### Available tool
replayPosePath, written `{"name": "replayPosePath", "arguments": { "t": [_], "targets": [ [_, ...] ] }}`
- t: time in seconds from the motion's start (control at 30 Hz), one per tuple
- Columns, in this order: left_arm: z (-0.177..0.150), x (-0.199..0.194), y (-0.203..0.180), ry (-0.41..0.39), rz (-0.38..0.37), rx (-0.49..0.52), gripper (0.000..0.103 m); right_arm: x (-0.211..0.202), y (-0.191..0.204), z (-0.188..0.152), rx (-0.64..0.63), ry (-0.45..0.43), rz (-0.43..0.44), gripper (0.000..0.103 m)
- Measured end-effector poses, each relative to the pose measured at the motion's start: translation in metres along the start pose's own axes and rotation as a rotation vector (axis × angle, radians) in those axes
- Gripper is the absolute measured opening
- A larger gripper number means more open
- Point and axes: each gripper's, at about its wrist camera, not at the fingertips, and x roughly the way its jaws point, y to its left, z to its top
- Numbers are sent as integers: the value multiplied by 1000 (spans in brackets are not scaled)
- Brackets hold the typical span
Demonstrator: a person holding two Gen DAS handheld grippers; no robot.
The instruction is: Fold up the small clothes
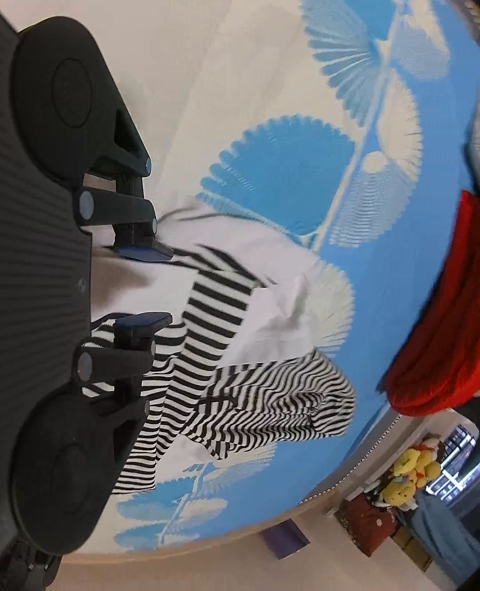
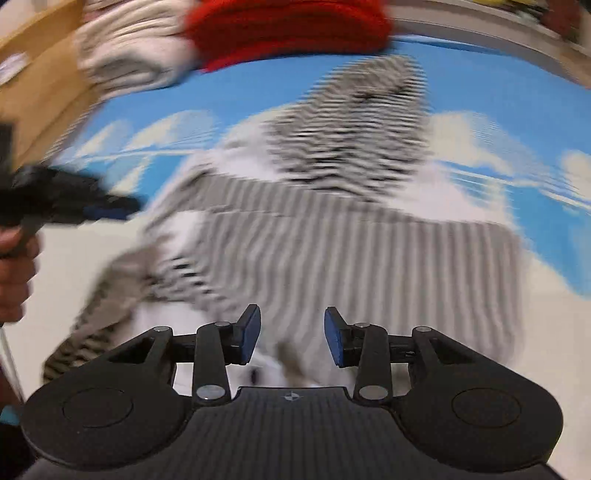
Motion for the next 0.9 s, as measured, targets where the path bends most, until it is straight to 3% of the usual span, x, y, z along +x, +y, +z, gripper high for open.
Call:
{"name": "replayPosePath", "arguments": {
  "t": [0.13, 0.2, 0.27, 0.33, 0.37, 0.47, 0.57, 0.63, 0.67, 0.77, 0.83, 0.87, 0.9],
  "targets": [
    [-6, 24, -1, 40, 7, -12, 33, -6, -46, -22, 55, 0, -190, 44],
    [-10, 36, -4, 68, 40, 6, 33, 6, -64, -37, 62, 77, -269, 44],
    [-13, 44, -8, 94, 59, 33, 33, 20, -78, -44, 68, 122, -224, 44],
    [-16, 43, -17, 100, 69, 98, 8, 32, -93, -49, 108, 163, -193, 45],
    [-17, 39, -24, 91, 63, 150, 6, 32, -97, -51, 124, 166, -184, 46],
    [-13, -2, -48, -59, 55, 267, 6, 31, -101, -48, 141, 161, -164, 46],
    [-12, -42, -45, -176, -12, 220, 6, 25, -95, -43, 114, 152, -154, 46],
    [-18, -43, -35, -145, 62, 192, 6, 22, -94, -43, 109, 162, -147, 46],
    [-23, -32, -27, -88, 112, 167, 6, 22, -94, -44, 108, 168, -149, 46],
    [-31, -2, -19, 64, 117, 170, 9, 19, -93, -48, 92, 190, -155, 46],
    [-32, -3, -24, 30, 166, 208, 11, 19, -93, -49, 84, 192, -153, 46],
    [-30, -7, -24, 10, 160, 208, 14, 19, -92, -49, 79, 192, -149, 41],
    [-28, -9, -24, -6, 133, 197, 16, 18, -91, -50, 68, 190, -146, 20]
  ]
}}
